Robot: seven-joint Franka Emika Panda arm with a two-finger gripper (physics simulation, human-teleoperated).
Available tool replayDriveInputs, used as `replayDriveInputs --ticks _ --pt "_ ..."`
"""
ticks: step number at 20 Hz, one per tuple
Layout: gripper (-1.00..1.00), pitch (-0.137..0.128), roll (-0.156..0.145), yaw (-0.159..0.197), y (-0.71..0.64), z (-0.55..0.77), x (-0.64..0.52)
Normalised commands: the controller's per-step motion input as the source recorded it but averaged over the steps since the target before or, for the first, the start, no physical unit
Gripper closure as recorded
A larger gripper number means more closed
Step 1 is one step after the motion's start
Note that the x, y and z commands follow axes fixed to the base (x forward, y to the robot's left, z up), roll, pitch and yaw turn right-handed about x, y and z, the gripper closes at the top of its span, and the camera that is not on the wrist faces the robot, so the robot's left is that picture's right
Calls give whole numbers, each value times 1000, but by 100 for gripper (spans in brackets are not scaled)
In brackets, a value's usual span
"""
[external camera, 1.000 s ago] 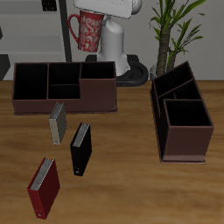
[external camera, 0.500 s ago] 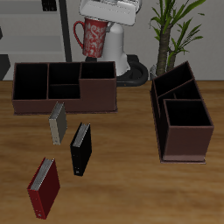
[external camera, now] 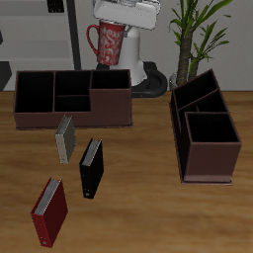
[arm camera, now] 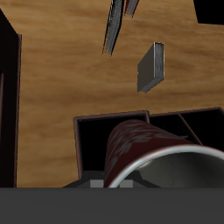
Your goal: Place the red mug into the back desk caddy's right compartment
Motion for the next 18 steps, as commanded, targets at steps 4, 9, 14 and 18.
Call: replayDriveInputs --ticks 4,9,14,18 --pt "100 22 11 2 108 -160 88" --pt "100 17 -3 -15 51 -92 137" --pt "100 23 17 -8 58 -160 51" --pt "100 23 14 -17 35 -188 30"
